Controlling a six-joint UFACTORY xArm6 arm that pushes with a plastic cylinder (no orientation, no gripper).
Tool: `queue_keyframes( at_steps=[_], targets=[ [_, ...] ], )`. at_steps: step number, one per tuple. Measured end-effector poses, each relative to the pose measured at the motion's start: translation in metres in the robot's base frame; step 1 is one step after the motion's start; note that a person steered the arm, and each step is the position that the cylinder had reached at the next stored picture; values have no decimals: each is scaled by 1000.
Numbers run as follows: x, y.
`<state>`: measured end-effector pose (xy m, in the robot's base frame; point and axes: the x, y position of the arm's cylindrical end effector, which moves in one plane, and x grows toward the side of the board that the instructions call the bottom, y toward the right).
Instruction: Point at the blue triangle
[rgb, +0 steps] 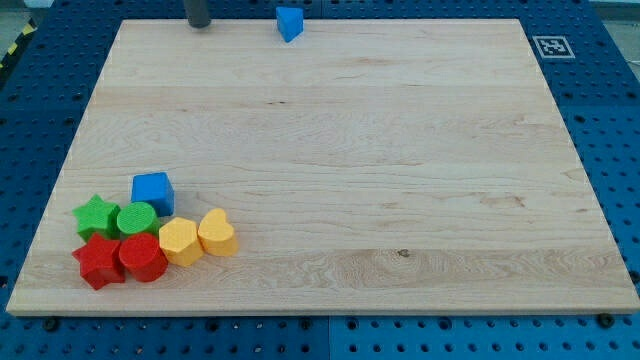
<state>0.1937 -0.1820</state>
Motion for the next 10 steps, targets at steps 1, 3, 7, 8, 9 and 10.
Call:
queue_keyframes(
  at_steps=[1, 3, 7, 8, 9, 10],
  targets=[
    [-3, 8],
    [1, 90],
    [85, 284],
    [75, 333],
    [41, 322],
    [37, 320]
  ],
)
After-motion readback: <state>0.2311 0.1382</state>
